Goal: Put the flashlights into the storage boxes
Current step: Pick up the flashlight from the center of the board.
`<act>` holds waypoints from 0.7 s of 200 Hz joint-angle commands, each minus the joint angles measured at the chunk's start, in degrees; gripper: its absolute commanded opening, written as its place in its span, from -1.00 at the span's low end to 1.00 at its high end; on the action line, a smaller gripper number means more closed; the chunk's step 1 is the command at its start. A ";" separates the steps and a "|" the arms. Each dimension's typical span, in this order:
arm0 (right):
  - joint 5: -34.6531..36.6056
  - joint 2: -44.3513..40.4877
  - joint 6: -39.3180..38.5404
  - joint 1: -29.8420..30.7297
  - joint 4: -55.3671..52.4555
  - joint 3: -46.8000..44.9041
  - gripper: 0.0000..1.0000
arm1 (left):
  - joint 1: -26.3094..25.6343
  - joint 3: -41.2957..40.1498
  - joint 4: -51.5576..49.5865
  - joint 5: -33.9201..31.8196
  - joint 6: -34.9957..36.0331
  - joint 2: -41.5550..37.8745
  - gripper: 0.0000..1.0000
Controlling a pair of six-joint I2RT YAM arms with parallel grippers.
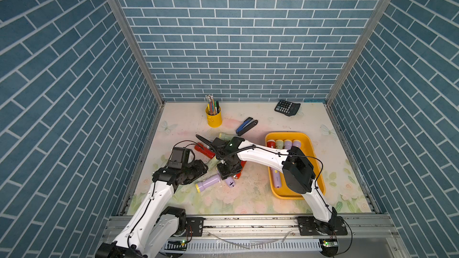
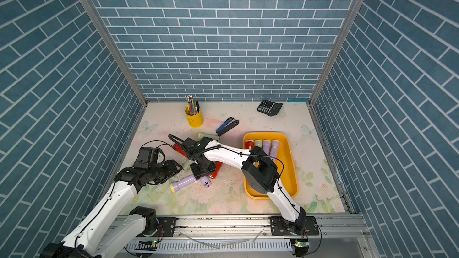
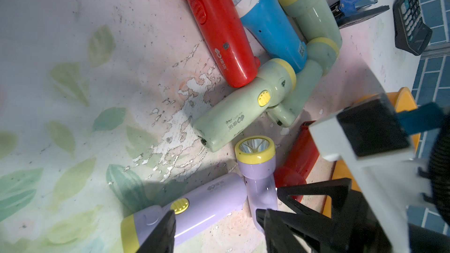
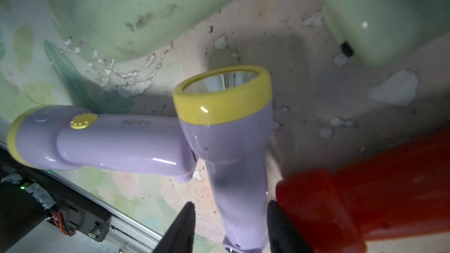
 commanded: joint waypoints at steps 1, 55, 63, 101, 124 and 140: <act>-0.83 1.70 -1.81 0.18 -1.58 2.79 -0.03 | 0.40 -0.94 0.41 0.10 -0.07 -0.02 0.18; 0.23 3.56 -1.57 -0.05 -2.30 3.34 -0.04 | 0.40 -1.44 0.39 -0.12 0.00 -0.42 0.18; 0.45 3.87 -1.56 -0.12 -2.59 3.53 -0.05 | 0.40 -1.43 0.45 -0.14 0.02 -0.54 0.18; 1.46 4.95 -1.22 -0.53 -3.21 3.68 -0.13 | 0.40 -1.51 0.37 -0.40 0.06 -0.73 0.18; 1.61 5.37 -1.23 -0.77 -3.30 3.72 -0.16 | 0.40 -1.42 0.36 -0.46 0.15 -0.72 0.18; 1.55 5.22 -1.23 -0.88 -3.29 3.72 -0.20 | 0.40 -1.27 0.34 -0.46 0.30 -0.63 0.18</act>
